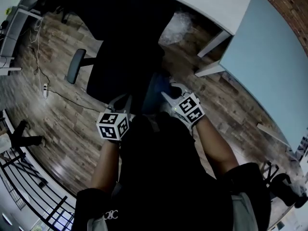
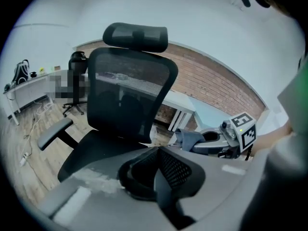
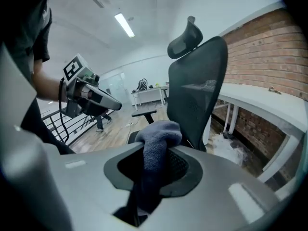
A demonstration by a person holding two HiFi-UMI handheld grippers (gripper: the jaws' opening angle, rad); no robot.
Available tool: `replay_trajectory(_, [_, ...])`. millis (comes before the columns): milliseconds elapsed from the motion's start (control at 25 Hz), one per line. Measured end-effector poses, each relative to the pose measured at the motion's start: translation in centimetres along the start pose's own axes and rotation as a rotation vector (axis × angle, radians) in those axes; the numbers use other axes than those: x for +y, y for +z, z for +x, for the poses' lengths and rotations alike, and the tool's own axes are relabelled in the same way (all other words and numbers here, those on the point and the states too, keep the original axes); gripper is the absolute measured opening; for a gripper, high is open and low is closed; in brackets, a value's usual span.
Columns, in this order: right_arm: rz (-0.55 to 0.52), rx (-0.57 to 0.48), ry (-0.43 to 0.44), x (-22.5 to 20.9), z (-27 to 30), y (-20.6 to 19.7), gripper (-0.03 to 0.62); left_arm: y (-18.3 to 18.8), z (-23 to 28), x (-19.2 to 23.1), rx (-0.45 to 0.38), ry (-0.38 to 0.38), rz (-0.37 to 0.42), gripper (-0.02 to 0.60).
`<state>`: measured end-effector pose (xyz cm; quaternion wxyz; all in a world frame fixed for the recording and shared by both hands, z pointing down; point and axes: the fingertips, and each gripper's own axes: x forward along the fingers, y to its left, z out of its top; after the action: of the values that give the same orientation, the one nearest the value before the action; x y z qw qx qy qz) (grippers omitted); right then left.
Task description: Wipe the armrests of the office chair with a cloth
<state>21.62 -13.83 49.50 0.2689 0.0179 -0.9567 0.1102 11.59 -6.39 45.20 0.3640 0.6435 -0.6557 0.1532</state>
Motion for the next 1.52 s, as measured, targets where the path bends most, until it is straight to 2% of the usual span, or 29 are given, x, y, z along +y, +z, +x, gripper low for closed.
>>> replay_trajectory(240, [-0.088, 0.026, 0.102, 3.6, 2.7, 2.8, 0.086, -0.4, -3.9, 3.8, -0.102, 0.103, -0.088, 0.006])
replay_trajectory(360, [-0.131, 0.051, 0.159, 6.1, 4.8, 4.5, 0.086, -1.8, -7.0, 6.5, -0.152, 0.162, -0.161, 0.006])
replay_trajectory(520, [-0.184, 0.087, 0.202, 10.9, 8.7, 6.4, 0.086, -5.4, -12.3, 11.8, -0.195, 0.227, -0.265, 0.006])
replay_trajectory(720, [-0.287, 0.124, 0.223, 20.3, 12.0, 8.4, 0.086, -11.4, -20.1, 17.7, -0.226, 0.273, -0.369, 0.005])
replay_trajectory(960, [-0.324, 0.105, 0.195, 28.8, 15.9, 11.0, 0.086, -16.4, -26.6, 24.1, -0.287, 0.286, -0.413, 0.006])
replay_trajectory(1120, [-0.323, 0.107, 0.161, 32.0, 18.1, 11.5, 0.086, -17.4, -30.1, 27.4, -0.332, 0.281, -0.421, 0.006])
replay_trajectory(1280, [-0.345, 0.146, 0.147, 33.2, 19.3, 10.9, 0.086, -17.5, -32.3, 29.1, -0.356, 0.281, -0.42, 0.006])
replay_trajectory(1520, [-0.284, 0.18, 0.105, 31.6, 22.0, 10.5, 0.086, -17.4, -31.8, 30.8, -0.33, 0.252, -0.414, 0.006])
